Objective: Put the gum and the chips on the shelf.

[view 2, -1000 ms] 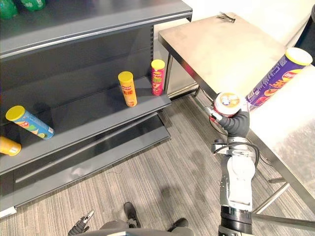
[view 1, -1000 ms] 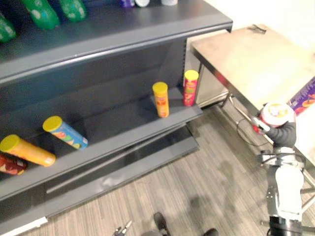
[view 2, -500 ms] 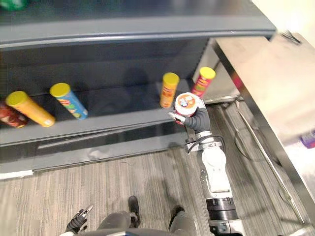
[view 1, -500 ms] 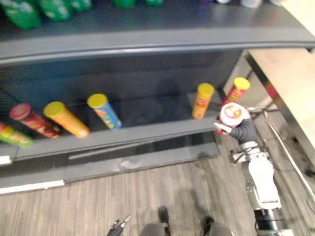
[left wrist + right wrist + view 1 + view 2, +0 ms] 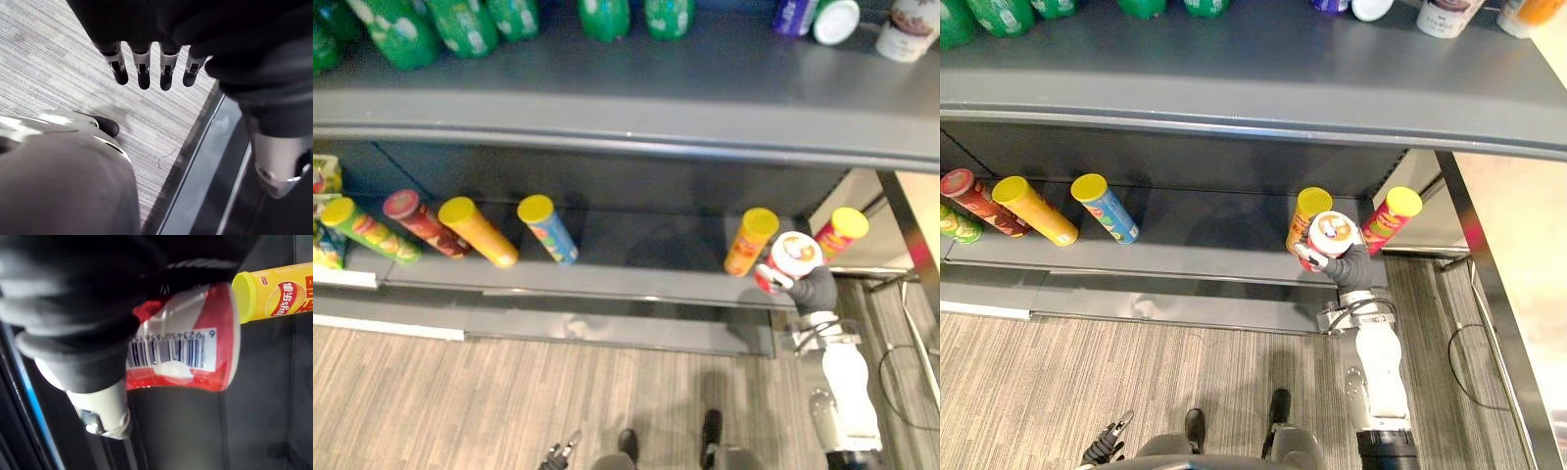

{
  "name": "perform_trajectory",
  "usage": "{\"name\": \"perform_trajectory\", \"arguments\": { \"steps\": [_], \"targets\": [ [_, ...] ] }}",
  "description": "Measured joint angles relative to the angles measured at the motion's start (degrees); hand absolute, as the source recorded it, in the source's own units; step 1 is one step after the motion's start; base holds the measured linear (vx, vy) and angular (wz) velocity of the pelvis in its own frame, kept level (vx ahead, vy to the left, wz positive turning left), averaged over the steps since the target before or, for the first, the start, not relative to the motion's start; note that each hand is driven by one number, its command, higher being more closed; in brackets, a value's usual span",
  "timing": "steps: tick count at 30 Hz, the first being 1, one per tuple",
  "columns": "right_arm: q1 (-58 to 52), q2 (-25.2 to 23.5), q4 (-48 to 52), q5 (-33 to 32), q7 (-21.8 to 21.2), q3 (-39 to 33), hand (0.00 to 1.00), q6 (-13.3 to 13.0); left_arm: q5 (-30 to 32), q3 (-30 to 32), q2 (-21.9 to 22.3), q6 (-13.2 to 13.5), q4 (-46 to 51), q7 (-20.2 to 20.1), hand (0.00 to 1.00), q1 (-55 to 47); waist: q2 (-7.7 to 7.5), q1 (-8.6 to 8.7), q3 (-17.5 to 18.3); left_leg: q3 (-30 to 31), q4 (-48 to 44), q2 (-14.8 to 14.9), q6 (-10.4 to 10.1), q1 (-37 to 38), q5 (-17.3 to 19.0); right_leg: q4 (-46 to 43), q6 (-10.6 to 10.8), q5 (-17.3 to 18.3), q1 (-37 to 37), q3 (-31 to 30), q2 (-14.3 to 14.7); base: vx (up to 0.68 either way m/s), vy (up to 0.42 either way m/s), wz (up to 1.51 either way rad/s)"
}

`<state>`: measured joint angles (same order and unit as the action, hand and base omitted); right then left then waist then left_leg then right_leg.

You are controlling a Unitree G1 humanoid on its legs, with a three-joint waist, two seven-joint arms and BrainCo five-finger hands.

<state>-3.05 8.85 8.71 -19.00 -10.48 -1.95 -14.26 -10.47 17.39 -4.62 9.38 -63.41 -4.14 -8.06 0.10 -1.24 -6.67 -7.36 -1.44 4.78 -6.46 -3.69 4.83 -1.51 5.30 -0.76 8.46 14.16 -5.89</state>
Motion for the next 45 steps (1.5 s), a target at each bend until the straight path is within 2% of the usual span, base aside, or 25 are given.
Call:
{"name": "perform_trajectory", "arguments": {
  "steps": [3,6,10,17,24,36,40,43,45],
  "targets": [
    [-0.70,0.00,-0.34,0.21,0.02,0.23,1.00,0.00,0.34,0.05,-0.01,-0.01,0.25,0.07,0.00,-0.01,0.26,0.26,1.42,-0.09,1.44,0.02,0.34,0.12,-0.98,1.13,0.00,0.00,-0.96,1.72,0.03,0.02,-0.027,0.31],
    [-0.50,-0.21,-0.75,0.70,0.02,0.44,1.00,0.03,0.60,0.10,-0.02,-0.09,0.24,0.65,0.00,-0.12,0.21,-0.33,1.75,-2.29,2.55,0.05,0.39,0.80,-1.13,1.41,-0.06,-0.04,-1.11,1.46,0.05,-0.03,0.007,0.00],
    [-0.45,-0.42,-3.58,0.92,-0.25,4.18,1.00,0.71,1.21,0.35,-0.10,-0.17,0.23,1.21,0.00,-0.45,-0.55,-0.28,2.91,-5.15,3.46,-0.03,0.59,0.95,-1.26,2.24,-0.61,-0.77,-0.64,0.48,0.14,-0.06,-0.001,-0.16],
    [1.85,-0.31,-5.14,-2.43,-3.12,16.81,1.00,4.11,2.95,-0.32,-0.26,-0.75,-0.14,1.22,0.00,0.03,-0.88,-0.44,3.31,-6.71,5.43,-0.15,1.65,2.18,-2.90,3.36,-0.80,-2.22,-0.98,-0.66,0.52,-0.07,-0.029,-0.07],
    [9.66,-0.48,-4.96,-6.33,-4.13,25.21,1.00,5.07,4.55,-0.24,-1.02,-1.26,-2.03,1.51,0.00,0.05,-1.75,-1.24,4.60,-6.60,6.99,-0.16,2.26,2.87,-3.53,3.56,-1.24,-2.69,-1.71,-0.60,0.69,-0.04,-0.017,0.02],
    [24.33,2.37,-2.15,-10.38,-1.52,26.39,1.00,6.01,4.69,-0.25,-1.43,-2.65,-2.68,1.66,0.00,0.96,-2.18,-2.04,4.96,-7.74,6.75,0.18,2.48,4.05,-4.22,5.17,-2.07,-4.21,-3.05,-1.90,1.44,-0.01,-0.009,-0.05],
    [30.21,3.54,-2.24,-10.43,0.44,22.00,1.00,6.19,4.74,-0.29,-1.46,-3.34,-2.64,1.67,0.00,1.15,-2.21,-2.13,4.98,-8.29,6.90,0.54,2.34,4.69,-4.38,5.39,-2.31,-4.53,-3.16,-2.45,1.93,-0.02,-0.028,-0.09],
    [36.82,7.18,-3.36,-10.43,2.03,18.03,1.00,6.18,5.07,-0.29,-1.48,-3.58,-2.63,1.66,0.00,0.91,-2.22,-2.33,4.99,-9.48,7.04,0.84,2.25,5.20,-4.42,5.45,-2.53,-4.71,-3.13,-3.62,2.39,-0.01,-0.032,-0.19],
    [42.56,11.50,-6.79,-10.46,3.07,15.29,1.00,6.25,5.11,-0.31,-1.54,-3.78,-2.62,1.61,0.00,0.81,-2.23,-2.19,4.99,-10.10,7.15,0.97,2.17,5.86,-4.47,5.49,-2.62,-4.85,-3.35,-4.20,2.63,0.00,-0.023,-0.14]
  ]
}}
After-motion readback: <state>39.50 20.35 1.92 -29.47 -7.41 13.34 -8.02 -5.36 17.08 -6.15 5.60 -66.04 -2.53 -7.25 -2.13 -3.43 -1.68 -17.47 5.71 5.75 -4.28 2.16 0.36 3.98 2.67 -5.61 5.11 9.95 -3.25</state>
